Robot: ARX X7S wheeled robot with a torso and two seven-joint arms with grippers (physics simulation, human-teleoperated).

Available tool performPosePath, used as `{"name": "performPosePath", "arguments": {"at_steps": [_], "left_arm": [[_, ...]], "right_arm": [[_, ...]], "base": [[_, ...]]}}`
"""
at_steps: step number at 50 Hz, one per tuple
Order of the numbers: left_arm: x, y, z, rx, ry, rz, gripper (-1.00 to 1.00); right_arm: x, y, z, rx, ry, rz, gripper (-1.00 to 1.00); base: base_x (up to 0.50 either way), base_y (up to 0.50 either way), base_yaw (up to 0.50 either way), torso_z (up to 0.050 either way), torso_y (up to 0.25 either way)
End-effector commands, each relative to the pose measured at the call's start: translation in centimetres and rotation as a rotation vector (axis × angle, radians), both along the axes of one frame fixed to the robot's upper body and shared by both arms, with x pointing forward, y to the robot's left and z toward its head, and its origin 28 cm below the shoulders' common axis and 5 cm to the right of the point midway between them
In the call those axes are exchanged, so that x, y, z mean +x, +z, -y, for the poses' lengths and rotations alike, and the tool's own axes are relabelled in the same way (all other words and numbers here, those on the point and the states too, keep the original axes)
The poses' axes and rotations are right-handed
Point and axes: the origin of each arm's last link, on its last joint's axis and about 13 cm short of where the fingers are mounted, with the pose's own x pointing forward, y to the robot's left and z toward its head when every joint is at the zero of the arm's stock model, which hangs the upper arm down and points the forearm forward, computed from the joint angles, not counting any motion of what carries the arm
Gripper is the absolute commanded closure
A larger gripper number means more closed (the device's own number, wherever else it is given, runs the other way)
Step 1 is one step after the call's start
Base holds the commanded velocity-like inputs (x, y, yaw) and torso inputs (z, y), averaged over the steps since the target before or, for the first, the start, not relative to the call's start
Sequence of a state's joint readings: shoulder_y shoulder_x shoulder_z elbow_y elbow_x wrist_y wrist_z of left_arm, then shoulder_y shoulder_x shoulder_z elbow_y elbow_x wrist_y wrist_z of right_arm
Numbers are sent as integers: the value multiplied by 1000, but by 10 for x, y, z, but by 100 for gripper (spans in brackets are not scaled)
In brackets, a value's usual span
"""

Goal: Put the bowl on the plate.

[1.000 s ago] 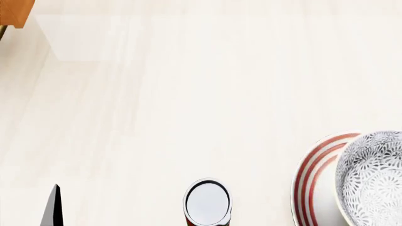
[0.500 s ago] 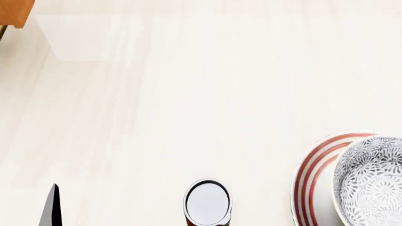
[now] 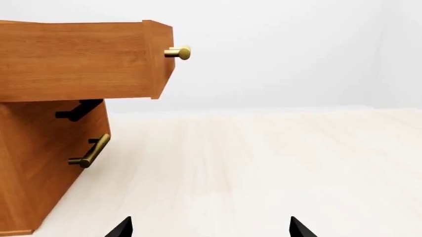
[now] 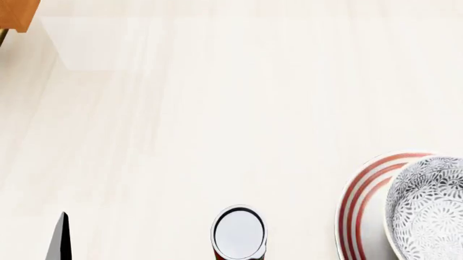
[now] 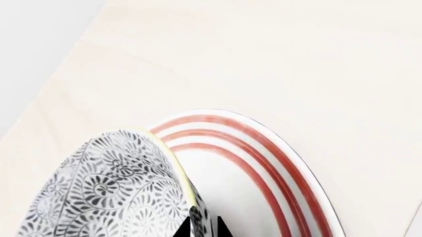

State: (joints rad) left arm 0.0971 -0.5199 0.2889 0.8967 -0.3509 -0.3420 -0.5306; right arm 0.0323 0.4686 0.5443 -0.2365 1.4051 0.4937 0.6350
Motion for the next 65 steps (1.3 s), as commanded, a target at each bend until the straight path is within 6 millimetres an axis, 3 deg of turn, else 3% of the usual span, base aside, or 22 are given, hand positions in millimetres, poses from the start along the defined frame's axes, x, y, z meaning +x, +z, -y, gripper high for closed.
{"name": "performPosePath", "arguments": {"at_steps": [1, 2, 29, 44, 65], "left_arm": [[-2, 6, 0, -27, -12, 33, -100], [-2, 6, 0, -28, -13, 33, -100], [-3, 9, 0, -29, -12, 35, -100], [-1, 7, 0, -29, -14, 35, -100], [-4, 9, 1, -28, -17, 36, -100]], "right_arm": [[-1, -1, 0, 2, 16, 47, 100], [-1, -1, 0, 5, 21, 48, -100], [-3, 10, 0, 2, 47, 78, -100], [-17, 22, -2, -16, 49, 106, -100], [-36, 19, 4, -14, 17, 113, -100]], "base": [[0, 0, 0, 0, 0], [0, 0, 0, 0, 0], [0, 0, 0, 0, 0], [0, 0, 0, 0, 0], [0, 0, 0, 0, 0]]}}
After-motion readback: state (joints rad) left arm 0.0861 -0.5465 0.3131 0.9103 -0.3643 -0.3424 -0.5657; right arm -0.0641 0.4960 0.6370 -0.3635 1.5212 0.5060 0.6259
